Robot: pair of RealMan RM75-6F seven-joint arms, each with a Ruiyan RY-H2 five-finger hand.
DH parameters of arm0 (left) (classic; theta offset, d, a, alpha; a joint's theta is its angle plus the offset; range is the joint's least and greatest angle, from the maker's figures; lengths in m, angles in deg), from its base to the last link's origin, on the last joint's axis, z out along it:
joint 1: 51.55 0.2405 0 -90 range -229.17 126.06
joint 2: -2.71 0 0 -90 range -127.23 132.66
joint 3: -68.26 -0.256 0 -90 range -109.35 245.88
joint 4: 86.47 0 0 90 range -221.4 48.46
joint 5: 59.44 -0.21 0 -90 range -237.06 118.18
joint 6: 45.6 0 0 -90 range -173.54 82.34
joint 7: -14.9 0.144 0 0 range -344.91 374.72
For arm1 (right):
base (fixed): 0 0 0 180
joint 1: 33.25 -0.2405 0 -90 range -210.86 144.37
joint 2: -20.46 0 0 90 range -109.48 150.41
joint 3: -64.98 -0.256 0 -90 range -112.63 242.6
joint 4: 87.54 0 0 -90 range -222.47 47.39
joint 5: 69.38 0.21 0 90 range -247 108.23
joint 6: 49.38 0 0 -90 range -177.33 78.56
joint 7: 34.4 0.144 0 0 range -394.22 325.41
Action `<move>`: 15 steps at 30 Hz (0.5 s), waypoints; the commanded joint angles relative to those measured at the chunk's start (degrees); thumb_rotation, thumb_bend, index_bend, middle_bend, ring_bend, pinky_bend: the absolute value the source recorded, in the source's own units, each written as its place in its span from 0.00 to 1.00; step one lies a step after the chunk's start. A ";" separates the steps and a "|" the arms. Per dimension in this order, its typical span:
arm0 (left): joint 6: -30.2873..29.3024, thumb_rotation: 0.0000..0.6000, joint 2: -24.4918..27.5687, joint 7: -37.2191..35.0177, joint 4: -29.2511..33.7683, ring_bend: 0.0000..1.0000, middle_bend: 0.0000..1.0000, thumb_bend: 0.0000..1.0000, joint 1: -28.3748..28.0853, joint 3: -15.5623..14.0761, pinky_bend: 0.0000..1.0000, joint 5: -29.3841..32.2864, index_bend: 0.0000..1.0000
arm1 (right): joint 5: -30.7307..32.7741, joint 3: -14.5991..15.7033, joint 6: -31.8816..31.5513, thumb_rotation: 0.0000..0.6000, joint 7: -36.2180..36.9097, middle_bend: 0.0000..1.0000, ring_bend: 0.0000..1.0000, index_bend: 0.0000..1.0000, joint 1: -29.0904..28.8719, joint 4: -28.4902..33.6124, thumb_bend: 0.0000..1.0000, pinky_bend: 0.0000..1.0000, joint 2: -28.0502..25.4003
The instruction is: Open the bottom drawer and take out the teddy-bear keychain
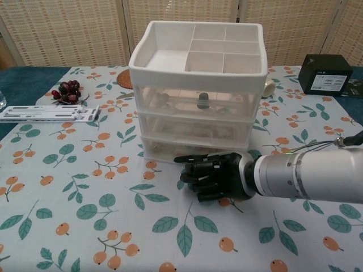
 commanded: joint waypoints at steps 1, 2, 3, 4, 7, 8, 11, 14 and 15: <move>0.02 1.00 0.02 -0.04 -0.03 0.01 0.00 0.20 0.03 -0.03 0.07 0.01 0.05 | 0.02 0.09 0.11 1.00 -0.32 0.83 1.00 0.16 0.02 0.26 0.77 1.00 -0.04; 0.05 1.00 0.03 -0.05 -0.06 0.01 0.00 0.20 0.04 -0.06 0.07 0.01 0.05 | -0.07 0.22 0.21 1.00 -0.62 0.83 1.00 0.16 0.04 0.49 0.77 1.00 -0.13; 0.06 1.00 0.02 -0.09 -0.08 0.01 0.00 0.20 0.05 -0.07 0.07 0.00 0.05 | -0.15 0.34 0.22 1.00 -0.84 0.83 1.00 0.16 0.10 0.71 0.77 1.00 -0.23; 0.05 1.00 0.02 -0.11 -0.09 0.01 0.00 0.20 0.06 -0.07 0.07 -0.01 0.05 | -0.20 0.39 0.16 1.00 -1.01 0.83 1.00 0.16 0.18 0.91 0.77 1.00 -0.31; 0.08 1.00 -0.01 -0.13 -0.12 0.01 0.00 0.20 0.05 -0.07 0.07 -0.11 0.05 | -0.29 0.46 0.05 1.00 -1.42 0.83 1.00 0.16 0.57 1.70 0.77 1.00 -0.62; 0.08 1.00 -0.01 -0.11 -0.12 0.01 0.00 0.20 0.05 -0.08 0.07 -0.13 0.05 | -0.33 0.50 0.10 1.00 -1.53 0.83 1.00 0.16 0.67 1.94 0.77 1.00 -0.73; 0.05 1.00 -0.07 -0.06 -0.11 0.01 0.00 0.20 0.07 -0.09 0.07 -0.21 0.05 | -0.50 0.64 0.34 1.00 -1.86 0.83 1.00 0.16 1.00 2.74 0.77 1.00 -1.06; 0.08 1.00 -0.09 0.04 -0.12 0.01 0.00 0.20 0.10 -0.12 0.07 -0.20 0.05 | -0.75 0.91 0.68 1.00 -2.21 0.83 1.00 0.16 1.31 3.57 0.77 1.00 -1.32; 0.08 1.00 -0.10 0.04 -0.11 0.01 0.00 0.20 0.10 -0.13 0.07 -0.21 0.05 | -0.85 0.99 0.79 1.00 -2.32 0.83 1.00 0.16 1.42 3.87 0.77 1.00 -1.41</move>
